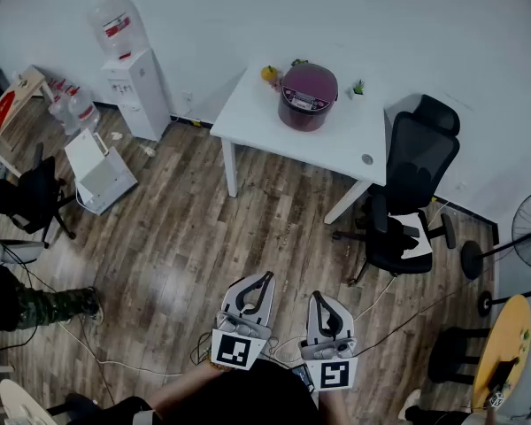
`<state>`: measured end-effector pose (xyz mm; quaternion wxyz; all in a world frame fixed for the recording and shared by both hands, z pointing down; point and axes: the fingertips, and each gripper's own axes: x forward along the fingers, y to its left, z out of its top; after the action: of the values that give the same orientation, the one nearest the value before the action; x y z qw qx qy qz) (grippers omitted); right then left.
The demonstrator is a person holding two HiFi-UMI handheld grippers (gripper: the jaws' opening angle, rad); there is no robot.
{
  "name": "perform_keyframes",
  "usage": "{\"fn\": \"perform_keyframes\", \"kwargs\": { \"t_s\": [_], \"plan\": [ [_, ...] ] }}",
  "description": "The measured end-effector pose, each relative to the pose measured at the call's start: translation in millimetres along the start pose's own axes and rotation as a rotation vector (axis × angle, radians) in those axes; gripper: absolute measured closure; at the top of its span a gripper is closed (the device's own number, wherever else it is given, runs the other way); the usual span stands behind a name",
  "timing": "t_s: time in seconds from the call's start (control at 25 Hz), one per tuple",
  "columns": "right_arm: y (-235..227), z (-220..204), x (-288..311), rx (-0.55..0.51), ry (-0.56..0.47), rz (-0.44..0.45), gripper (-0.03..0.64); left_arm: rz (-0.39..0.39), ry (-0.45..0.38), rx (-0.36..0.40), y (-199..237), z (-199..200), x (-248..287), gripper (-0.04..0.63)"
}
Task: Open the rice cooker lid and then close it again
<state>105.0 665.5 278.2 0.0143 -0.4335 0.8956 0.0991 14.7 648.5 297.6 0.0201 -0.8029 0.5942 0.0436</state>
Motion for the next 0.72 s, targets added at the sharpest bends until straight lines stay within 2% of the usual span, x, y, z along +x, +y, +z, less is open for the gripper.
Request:
{"fn": "perform_keyframes", "kwargs": {
  "t_s": [0.08, 0.12, 0.28, 0.48, 0.72],
  "plan": [
    [3.9, -2.4, 20.6, -0.008, -0.001, 0.007, 0.589, -0.035, 0.014, 0.102, 15.1, -1.4, 6.2, 0.571],
    [6.3, -3.7, 30.6, -0.012, -0.001, 0.012, 0.589, -0.040, 0.018, 0.116, 23.5, -2.8, 8.8, 0.571],
    [14.2, -10.9, 68.9, -0.018, 0.005, 0.037, 0.589, 0.014, 0.017, -0.027, 61.3, -12.5, 20.8, 0.571],
    [16.7, -17.6, 109.7, 0.029, 0.008, 0.043, 0.589, -0.010, 0.034, -0.010, 98.0, -16.9, 42.4, 0.571],
    [2.9, -24.0, 128.6, 0.031, 0.031, -0.014, 0.588, -0.040, 0.029, -0.024, 114.9, -16.2, 65.5, 0.571]
  ]
}}
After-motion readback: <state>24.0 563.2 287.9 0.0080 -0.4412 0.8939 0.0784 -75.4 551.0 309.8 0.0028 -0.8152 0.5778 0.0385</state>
